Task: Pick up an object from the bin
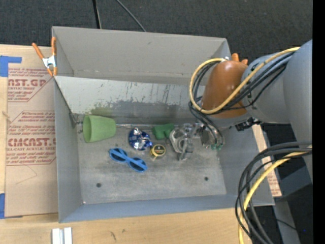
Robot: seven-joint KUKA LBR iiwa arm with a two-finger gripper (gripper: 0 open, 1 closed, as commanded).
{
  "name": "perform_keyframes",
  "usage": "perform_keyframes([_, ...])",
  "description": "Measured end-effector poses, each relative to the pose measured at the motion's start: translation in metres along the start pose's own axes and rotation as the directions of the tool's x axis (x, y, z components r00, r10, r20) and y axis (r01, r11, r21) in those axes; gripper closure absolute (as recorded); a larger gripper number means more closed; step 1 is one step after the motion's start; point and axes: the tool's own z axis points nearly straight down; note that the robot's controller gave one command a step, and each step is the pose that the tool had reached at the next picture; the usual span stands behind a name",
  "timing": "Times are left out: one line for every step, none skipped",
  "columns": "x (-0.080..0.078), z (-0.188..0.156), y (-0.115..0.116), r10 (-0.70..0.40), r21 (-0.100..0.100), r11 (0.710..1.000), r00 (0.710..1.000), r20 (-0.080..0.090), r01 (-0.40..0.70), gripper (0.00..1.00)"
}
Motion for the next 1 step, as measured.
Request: perform_keyframes([-0.0026,-0.1259,0.0003,0.0,0.0,1.0,1.0,0.011,0.0,1.0])
